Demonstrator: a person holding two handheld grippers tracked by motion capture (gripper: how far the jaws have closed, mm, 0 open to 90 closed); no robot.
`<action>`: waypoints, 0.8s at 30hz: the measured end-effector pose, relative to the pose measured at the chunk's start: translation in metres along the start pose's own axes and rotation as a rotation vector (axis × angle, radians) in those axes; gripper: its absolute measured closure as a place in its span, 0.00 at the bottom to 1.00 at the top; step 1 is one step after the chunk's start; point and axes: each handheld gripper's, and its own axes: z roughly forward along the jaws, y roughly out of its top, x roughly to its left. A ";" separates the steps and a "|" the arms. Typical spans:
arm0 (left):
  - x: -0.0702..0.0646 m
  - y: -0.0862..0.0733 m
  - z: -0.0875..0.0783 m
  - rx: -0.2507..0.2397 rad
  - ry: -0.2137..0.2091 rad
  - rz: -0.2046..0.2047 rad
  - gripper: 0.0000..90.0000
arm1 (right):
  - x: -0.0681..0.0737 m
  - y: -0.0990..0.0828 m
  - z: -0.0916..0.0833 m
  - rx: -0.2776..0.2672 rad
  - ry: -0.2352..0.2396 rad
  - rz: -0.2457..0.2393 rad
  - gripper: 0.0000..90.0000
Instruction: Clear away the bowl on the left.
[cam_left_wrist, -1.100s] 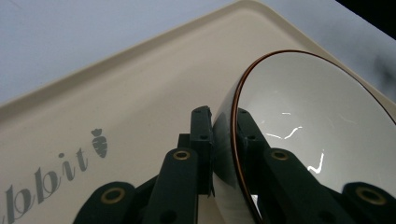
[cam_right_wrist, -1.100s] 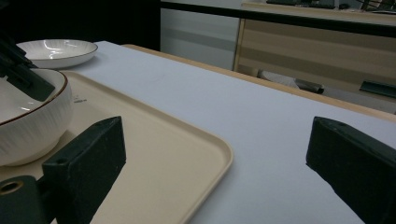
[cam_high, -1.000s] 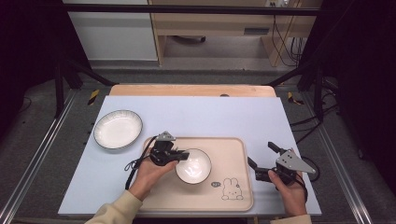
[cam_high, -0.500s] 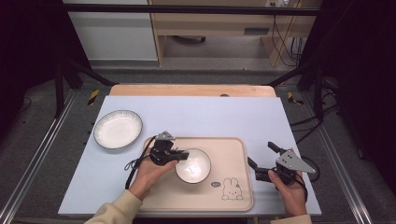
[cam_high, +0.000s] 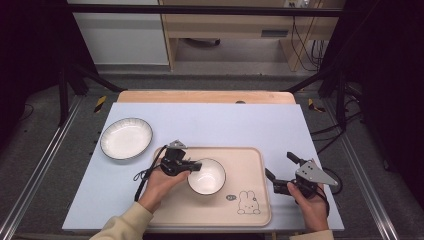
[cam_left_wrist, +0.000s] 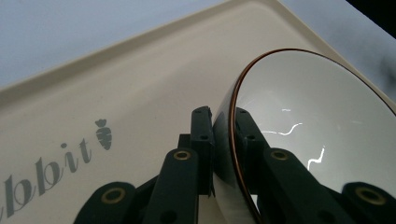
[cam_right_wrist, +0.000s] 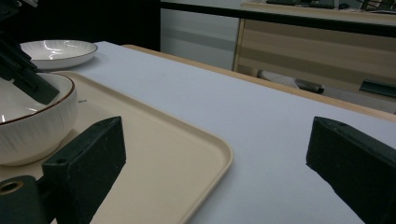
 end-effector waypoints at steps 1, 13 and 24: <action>0.000 0.000 0.000 -0.001 0.000 -0.001 0.90 | 0.000 0.000 0.000 0.000 -0.001 -0.001 0.05; 0.001 0.002 0.002 0.012 0.001 0.010 0.90 | 0.000 0.000 0.000 -0.001 0.000 0.000 0.05; -0.002 0.001 0.001 -0.003 0.015 0.031 0.89 | 0.000 0.000 0.000 0.002 0.000 -0.001 0.05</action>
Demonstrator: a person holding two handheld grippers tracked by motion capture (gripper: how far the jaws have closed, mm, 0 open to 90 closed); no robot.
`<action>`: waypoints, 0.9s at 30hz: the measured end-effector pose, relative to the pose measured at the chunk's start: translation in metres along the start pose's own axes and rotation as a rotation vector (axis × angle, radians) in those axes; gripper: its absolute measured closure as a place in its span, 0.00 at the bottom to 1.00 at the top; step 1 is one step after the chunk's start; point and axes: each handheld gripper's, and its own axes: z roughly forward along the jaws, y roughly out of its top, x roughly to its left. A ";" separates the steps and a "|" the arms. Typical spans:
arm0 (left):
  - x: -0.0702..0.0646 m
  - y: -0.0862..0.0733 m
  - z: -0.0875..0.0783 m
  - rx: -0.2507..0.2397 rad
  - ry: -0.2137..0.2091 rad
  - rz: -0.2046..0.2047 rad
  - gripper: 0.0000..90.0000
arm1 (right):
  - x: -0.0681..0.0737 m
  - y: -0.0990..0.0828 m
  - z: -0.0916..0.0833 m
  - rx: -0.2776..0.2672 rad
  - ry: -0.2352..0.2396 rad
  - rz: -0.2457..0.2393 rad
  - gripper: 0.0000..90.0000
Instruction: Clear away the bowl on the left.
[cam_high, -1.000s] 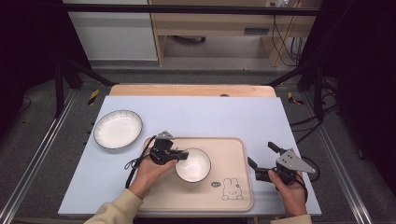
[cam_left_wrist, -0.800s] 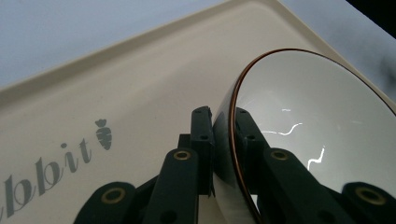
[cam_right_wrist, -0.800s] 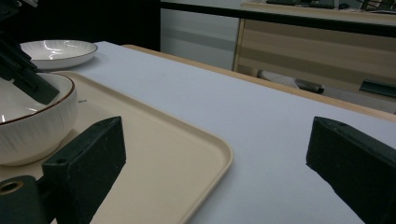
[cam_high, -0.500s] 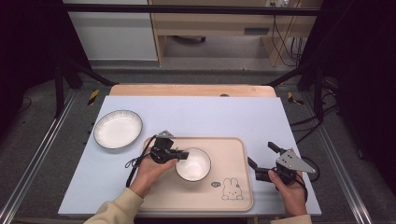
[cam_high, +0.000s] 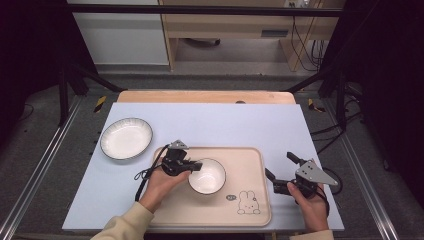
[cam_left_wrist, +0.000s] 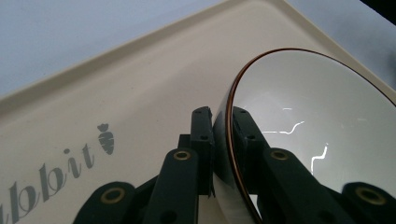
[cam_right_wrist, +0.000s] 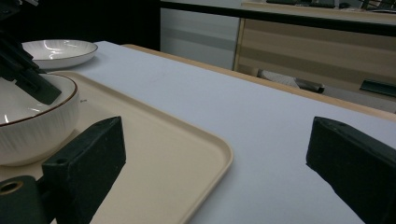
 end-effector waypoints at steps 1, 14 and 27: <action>0.000 0.000 0.000 -0.003 0.000 0.002 0.89 | 0.000 0.000 0.000 0.000 0.000 0.000 0.05; -0.004 0.000 -0.005 -0.023 0.043 0.036 0.74 | 0.000 0.000 0.001 0.001 0.001 0.001 0.05; -0.008 0.003 -0.007 -0.052 0.059 0.048 0.57 | 0.000 0.000 0.001 0.006 0.002 -0.001 0.05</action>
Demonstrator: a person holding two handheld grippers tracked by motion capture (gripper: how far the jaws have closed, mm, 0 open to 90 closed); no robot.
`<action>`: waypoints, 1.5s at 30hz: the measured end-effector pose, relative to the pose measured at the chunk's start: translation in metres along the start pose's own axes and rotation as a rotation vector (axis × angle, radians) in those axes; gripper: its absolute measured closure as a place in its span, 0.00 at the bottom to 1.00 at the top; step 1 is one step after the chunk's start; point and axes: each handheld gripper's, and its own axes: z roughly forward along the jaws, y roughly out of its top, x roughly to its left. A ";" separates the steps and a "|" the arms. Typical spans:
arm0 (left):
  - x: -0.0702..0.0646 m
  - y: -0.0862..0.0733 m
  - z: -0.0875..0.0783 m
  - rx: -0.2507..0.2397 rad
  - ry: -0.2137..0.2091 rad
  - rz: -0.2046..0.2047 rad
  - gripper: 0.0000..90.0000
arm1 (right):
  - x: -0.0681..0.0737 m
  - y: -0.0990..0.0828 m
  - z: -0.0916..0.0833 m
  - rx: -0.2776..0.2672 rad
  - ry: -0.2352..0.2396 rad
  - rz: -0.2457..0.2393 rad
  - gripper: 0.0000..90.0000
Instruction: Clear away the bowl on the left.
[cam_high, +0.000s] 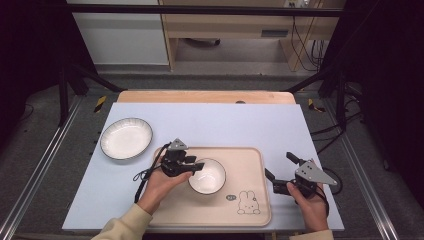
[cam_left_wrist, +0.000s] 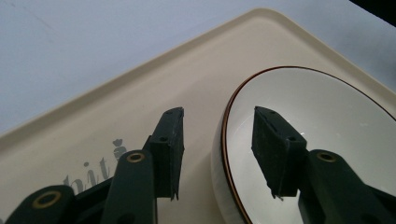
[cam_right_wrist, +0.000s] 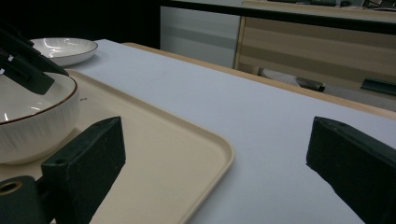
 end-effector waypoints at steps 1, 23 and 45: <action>0.000 0.000 0.000 -0.005 0.002 0.006 0.56 | 0.000 0.000 0.000 0.001 0.001 -0.001 0.05; -0.005 0.005 -0.013 -0.164 -0.026 0.064 0.11 | 0.001 0.000 0.000 0.001 0.001 0.000 0.05; 0.001 -0.003 -0.046 -0.226 -0.001 0.157 0.06 | 0.001 0.000 0.000 -0.001 0.002 0.000 0.05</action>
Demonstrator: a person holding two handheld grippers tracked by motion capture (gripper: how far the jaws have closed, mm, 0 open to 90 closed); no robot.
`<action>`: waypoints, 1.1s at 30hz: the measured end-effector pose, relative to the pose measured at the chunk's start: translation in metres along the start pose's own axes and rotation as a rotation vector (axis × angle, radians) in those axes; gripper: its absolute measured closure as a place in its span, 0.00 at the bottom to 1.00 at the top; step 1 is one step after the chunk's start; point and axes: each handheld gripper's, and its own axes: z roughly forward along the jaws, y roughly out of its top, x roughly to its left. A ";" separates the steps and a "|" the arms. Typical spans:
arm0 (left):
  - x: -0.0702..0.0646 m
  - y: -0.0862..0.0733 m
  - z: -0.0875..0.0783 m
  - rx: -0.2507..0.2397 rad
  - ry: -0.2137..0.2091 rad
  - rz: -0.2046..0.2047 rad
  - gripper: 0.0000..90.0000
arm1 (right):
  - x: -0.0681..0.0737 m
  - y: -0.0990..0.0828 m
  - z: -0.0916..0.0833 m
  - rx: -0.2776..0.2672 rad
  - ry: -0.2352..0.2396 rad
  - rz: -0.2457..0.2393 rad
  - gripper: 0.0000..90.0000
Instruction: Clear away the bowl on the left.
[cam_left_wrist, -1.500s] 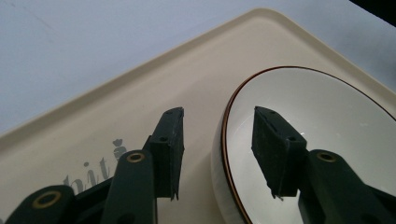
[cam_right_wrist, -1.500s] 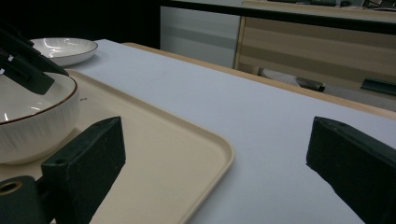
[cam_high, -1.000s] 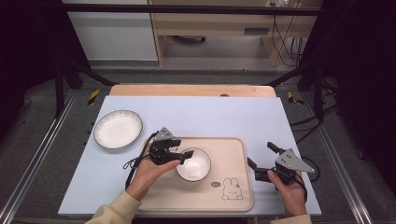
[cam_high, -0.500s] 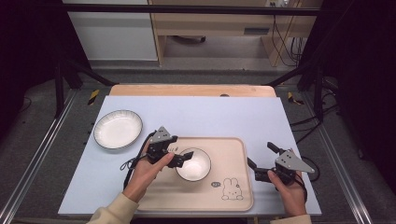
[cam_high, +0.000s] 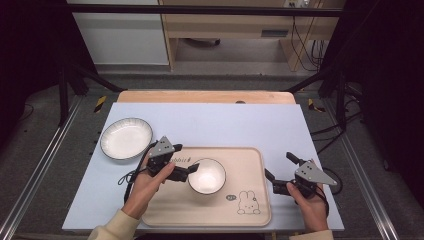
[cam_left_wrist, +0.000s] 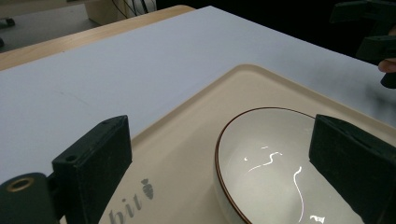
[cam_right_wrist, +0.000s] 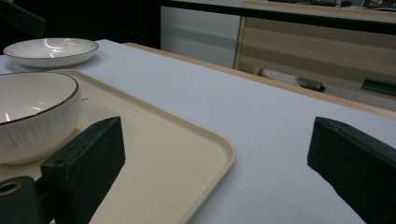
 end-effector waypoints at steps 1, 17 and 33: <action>0.000 0.000 0.000 0.000 0.000 0.000 0.06 | 0.000 0.000 0.000 0.001 0.000 -0.001 0.05; 0.025 -0.027 -0.045 -0.075 0.036 -0.004 0.07 | 0.000 0.000 -0.001 -0.003 -0.003 0.003 0.05; 0.054 -0.060 -0.089 -0.168 0.046 -0.054 0.08 | 0.000 0.000 -0.001 -0.005 -0.001 0.004 0.05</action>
